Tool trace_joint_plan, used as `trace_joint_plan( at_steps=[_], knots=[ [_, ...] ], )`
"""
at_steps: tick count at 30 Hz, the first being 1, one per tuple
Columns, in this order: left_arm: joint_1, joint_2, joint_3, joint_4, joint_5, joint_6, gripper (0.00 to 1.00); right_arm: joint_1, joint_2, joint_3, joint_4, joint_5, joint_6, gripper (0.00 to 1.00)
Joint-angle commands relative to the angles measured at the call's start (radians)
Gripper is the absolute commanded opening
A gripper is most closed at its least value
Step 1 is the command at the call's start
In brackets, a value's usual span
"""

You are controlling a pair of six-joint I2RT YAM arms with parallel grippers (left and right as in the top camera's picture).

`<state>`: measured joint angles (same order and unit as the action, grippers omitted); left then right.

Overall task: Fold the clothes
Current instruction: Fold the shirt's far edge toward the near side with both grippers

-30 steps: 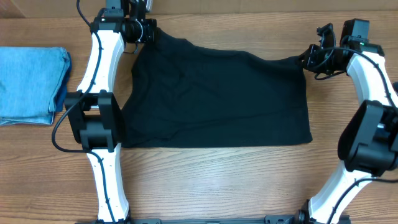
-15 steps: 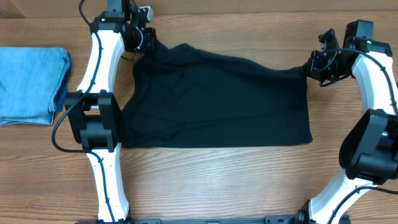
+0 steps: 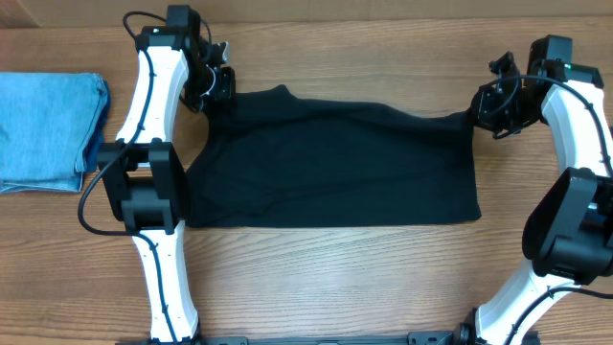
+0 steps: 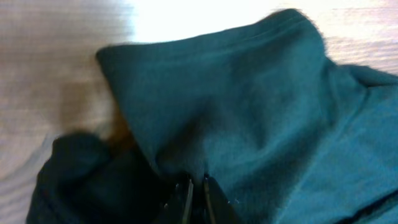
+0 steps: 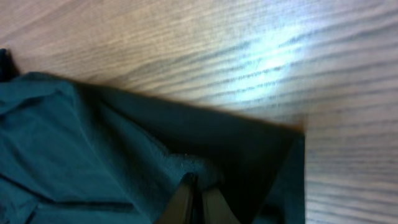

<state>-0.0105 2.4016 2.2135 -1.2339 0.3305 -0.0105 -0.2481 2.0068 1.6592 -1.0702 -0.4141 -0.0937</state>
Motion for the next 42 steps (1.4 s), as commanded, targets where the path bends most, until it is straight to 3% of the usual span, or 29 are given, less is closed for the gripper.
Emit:
trace_joint_plan(
  at_steps=[1,9,27,42],
  knots=[
    [0.012,0.003,0.021,-0.051,-0.027,0.035,0.08,-0.002,-0.018,-0.020,-0.019,0.031,0.021,0.04],
    [0.012,0.003,0.021,-0.158,-0.027,0.064,0.10,-0.002,-0.018,-0.020,-0.058,0.126,0.098,0.06],
    [0.012,0.003,0.020,-0.321,-0.028,0.063,0.14,0.000,-0.017,-0.020,-0.135,0.186,0.114,0.06],
    [0.012,0.004,0.020,-0.367,-0.159,0.062,0.15,0.000,-0.017,-0.020,-0.145,0.257,0.133,0.07]
  ],
)
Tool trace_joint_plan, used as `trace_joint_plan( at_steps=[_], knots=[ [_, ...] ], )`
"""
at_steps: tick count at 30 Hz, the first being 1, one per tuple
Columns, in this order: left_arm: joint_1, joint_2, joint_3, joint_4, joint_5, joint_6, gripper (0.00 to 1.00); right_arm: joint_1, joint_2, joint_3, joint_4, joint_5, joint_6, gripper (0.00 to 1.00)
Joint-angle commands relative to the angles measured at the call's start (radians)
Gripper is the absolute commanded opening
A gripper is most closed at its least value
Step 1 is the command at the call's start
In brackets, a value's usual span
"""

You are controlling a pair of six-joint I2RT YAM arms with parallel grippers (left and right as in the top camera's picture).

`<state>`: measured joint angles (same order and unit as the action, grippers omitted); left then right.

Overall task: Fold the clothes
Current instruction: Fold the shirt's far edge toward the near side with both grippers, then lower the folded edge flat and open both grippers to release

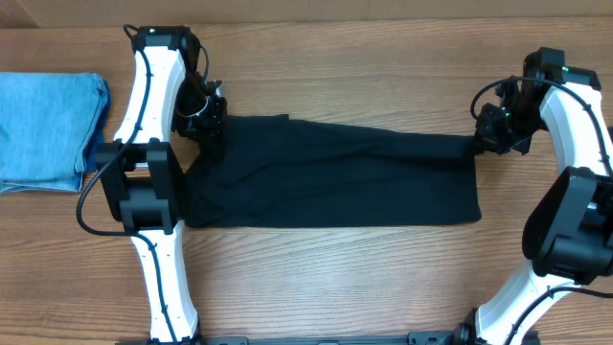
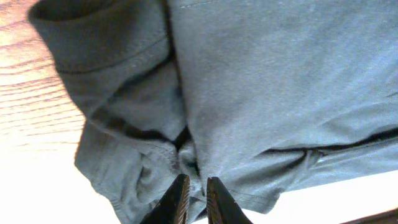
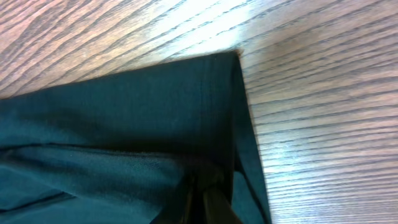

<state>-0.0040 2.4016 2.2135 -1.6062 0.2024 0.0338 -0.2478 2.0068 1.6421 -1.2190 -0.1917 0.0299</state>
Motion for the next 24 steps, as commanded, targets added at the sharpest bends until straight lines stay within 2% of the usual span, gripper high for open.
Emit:
trace_joint_plan(
  at_steps=[1,15,20,24],
  knots=[
    [0.006,0.004,0.020,0.007,-0.031,0.018,0.15,0.000,-0.017,-0.003,0.002,0.034,0.010,0.07],
    [0.004,0.004,0.013,0.006,-0.020,0.011,0.23,0.000,-0.017,-0.003,-0.014,0.034,0.008,0.07],
    [0.003,0.004,-0.017,0.047,0.093,0.011,0.24,0.000,-0.017,-0.003,-0.017,0.035,0.008,0.08],
    [0.003,0.004,-0.052,0.091,0.105,-0.010,0.26,0.000,-0.017,-0.003,-0.025,0.035,0.008,0.08]
  ],
)
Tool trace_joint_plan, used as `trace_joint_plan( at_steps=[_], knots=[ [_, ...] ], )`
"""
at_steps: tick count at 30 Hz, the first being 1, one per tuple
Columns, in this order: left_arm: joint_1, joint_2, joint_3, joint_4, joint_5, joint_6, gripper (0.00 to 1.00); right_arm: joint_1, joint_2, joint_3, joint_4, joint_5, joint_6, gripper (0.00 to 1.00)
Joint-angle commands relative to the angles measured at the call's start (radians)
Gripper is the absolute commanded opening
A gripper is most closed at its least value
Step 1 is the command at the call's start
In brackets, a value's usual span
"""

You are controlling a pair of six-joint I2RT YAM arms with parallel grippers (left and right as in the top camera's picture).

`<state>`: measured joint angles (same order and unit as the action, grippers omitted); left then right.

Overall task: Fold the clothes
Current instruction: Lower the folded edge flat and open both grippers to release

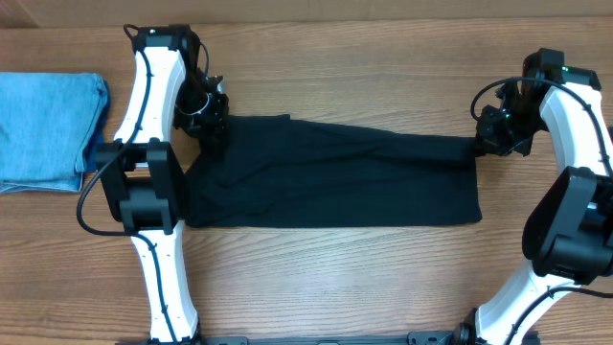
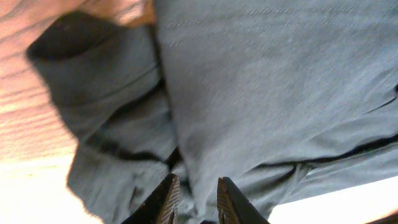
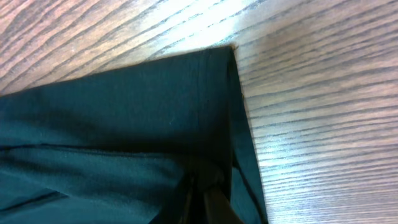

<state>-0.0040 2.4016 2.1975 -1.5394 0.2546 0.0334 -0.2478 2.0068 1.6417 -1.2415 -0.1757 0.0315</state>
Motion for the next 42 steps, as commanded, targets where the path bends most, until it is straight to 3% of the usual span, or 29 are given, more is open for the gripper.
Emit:
trace_joint_plan(
  at_steps=[1,4,6,13,16,20,23,24,29,35,42],
  knots=[
    [0.003,0.004,-0.046,0.033,0.052,-0.011,0.27,0.000,-0.017,-0.003,-0.003,0.019,0.007,0.08],
    [0.003,0.004,-0.085,0.057,0.052,-0.011,0.27,0.000,-0.017,-0.003,-0.010,0.037,0.007,0.11],
    [0.003,0.004,-0.112,0.068,0.053,-0.011,0.27,0.000,-0.017,-0.003,-0.015,0.067,0.008,0.24],
    [0.002,0.004,-0.182,0.090,0.053,-0.011,0.25,-0.002,-0.017,-0.003,-0.020,0.179,0.094,0.24],
    [0.002,0.004,-0.183,0.094,0.053,-0.011,0.25,-0.001,-0.017,-0.003,-0.013,0.122,0.093,0.31],
    [0.002,0.004,-0.183,0.102,0.053,-0.011,0.25,0.015,-0.017,-0.003,-0.013,-0.029,0.040,0.53],
    [0.002,0.004,-0.183,0.117,0.062,-0.012,0.25,0.030,-0.011,-0.006,0.009,-0.009,0.041,0.76],
    [0.002,0.004,-0.183,0.121,0.070,-0.011,0.25,0.031,-0.006,-0.008,0.018,-0.001,0.048,0.79],
    [0.002,0.004,-0.183,0.143,0.125,-0.011,0.22,0.029,0.040,-0.037,0.042,-0.001,0.055,0.79],
    [0.001,0.004,-0.183,0.180,0.138,-0.011,0.24,0.029,0.056,-0.084,0.047,0.003,0.087,0.71],
    [-0.004,0.004,-0.183,0.206,0.139,-0.010,0.22,0.029,0.056,-0.084,0.047,0.003,0.093,0.71]
  ],
)
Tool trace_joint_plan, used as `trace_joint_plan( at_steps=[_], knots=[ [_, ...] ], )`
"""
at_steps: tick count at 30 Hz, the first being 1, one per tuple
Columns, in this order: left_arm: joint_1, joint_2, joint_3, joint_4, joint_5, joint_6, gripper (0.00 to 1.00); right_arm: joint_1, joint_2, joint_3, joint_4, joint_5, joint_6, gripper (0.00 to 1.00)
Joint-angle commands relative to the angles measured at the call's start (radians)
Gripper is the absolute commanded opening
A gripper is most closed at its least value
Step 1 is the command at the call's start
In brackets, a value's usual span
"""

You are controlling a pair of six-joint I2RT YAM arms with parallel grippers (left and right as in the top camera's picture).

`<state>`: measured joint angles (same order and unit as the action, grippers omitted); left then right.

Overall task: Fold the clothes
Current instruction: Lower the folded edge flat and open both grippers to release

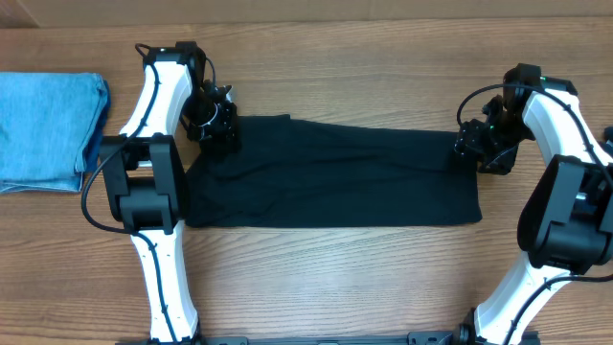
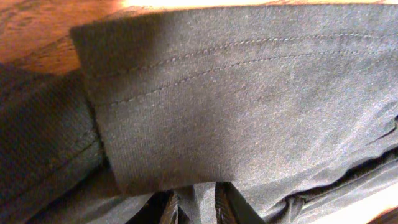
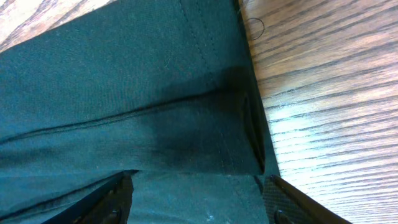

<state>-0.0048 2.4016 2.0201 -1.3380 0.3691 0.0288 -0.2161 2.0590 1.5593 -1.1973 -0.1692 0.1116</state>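
The black garment point(image 1: 335, 177) lies flat on the wooden table point(image 1: 335, 278) as a long folded band. Its far edge is doubled over toward the front. My left gripper point(image 1: 218, 126) sits on the garment's far left corner. In the left wrist view the left gripper point(image 2: 199, 200) has its fingers slightly apart, with a stitched hem point(image 2: 236, 68) just ahead and cloth lying between them. My right gripper point(image 1: 477, 146) is over the far right corner. In the right wrist view the right gripper point(image 3: 196, 199) stands wide open above the folded edge point(image 3: 186, 124).
A folded light-blue cloth point(image 1: 48, 129) lies at the table's far left edge, beside the left arm. Bare wood point(image 3: 323, 93) shows right of the garment's right edge. Both arm bases rise from the near edge of the table.
My right gripper was shut on the garment's right corner and is now wide open over it, shifted slightly inward. My left gripper stays slightly parted and now sits lower, closer to the hem.
At first both grippers were shut on the garment's far edge, held at the back of the table. Then that edge lay folded forward, leaving a narrower band, both still shut. Later the left fingers had parted. Now both are open and the fold rests flat.
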Motion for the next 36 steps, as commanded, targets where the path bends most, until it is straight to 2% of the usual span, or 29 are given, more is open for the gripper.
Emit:
trace_joint_plan(
  at_steps=[1,5,9,12,14,21,22,23,26,31,36],
  knots=[
    [-0.003,0.004,-0.005,0.005,0.024,0.000,0.21,-0.003,0.004,-0.001,0.003,-0.003,0.013,0.71],
    [-0.003,0.004,-0.005,-0.014,0.010,0.002,0.14,-0.003,0.004,-0.001,-0.005,0.013,0.013,0.71],
    [-0.002,0.004,-0.005,-0.062,-0.039,0.002,0.04,-0.003,0.004,-0.001,-0.009,0.018,0.013,0.60],
    [-0.002,0.004,-0.005,-0.084,-0.075,0.001,0.04,-0.003,0.004,-0.002,-0.007,0.014,0.013,0.52],
    [-0.002,0.004,-0.005,-0.095,-0.091,0.001,0.04,-0.003,0.005,-0.002,0.005,0.014,0.013,0.43],
    [-0.001,0.004,-0.005,-0.112,-0.118,0.002,0.04,-0.003,0.019,-0.010,0.021,0.034,0.018,0.35],
    [-0.001,0.004,-0.005,-0.112,-0.118,0.001,0.04,-0.005,0.019,-0.013,0.022,0.056,0.025,0.39],
    [-0.001,0.004,-0.005,-0.112,-0.118,0.001,0.04,-0.008,0.019,-0.014,0.021,0.079,0.025,0.54],
    [-0.001,0.004,-0.005,-0.109,-0.118,0.002,0.04,-0.018,0.019,-0.014,0.043,0.105,0.023,0.62],
    [-0.001,0.004,-0.005,-0.105,-0.117,0.002,0.04,-0.048,0.018,-0.014,0.079,0.080,0.012,0.62],
    [-0.001,0.004,-0.005,-0.100,-0.117,0.001,0.04,-0.053,0.018,-0.016,0.101,-0.053,-0.022,0.52]
  ],
)
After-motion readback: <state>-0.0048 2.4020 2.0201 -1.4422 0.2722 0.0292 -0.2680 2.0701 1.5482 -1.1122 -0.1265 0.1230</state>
